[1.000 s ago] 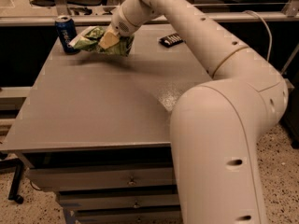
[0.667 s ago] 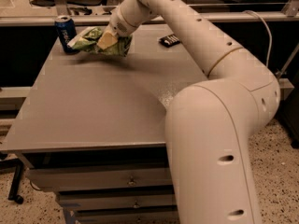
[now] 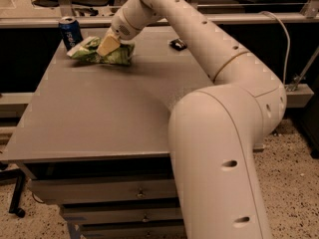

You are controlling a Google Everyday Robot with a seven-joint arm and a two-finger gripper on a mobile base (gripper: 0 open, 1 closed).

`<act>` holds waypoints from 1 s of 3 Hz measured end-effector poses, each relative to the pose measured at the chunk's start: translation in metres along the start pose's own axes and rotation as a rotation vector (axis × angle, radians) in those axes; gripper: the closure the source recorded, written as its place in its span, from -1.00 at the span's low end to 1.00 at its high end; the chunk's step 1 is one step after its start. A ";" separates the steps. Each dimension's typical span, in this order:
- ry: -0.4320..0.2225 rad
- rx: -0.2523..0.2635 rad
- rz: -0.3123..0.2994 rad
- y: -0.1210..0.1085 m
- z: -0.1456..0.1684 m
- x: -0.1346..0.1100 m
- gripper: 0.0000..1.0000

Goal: Move green jalapeno chip bag near pepsi can

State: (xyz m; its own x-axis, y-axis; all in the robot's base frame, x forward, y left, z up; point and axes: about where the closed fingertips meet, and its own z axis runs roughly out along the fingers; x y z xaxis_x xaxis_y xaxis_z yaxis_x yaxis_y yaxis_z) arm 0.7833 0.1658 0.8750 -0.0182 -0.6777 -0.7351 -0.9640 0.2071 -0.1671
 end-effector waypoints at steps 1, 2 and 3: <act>0.000 -0.013 0.001 0.003 0.005 0.000 -1.00; -0.006 -0.023 0.006 0.006 0.003 0.000 -1.00; -0.038 -0.024 0.042 0.008 -0.020 0.012 -1.00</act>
Offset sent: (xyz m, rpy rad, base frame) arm -0.0095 -0.0049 0.0037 0.0226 0.0222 0.0132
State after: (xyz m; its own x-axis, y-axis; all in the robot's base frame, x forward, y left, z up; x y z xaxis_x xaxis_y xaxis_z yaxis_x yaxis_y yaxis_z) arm 0.7701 0.1452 0.8778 -0.0488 -0.6418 -0.7653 -0.9686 0.2175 -0.1206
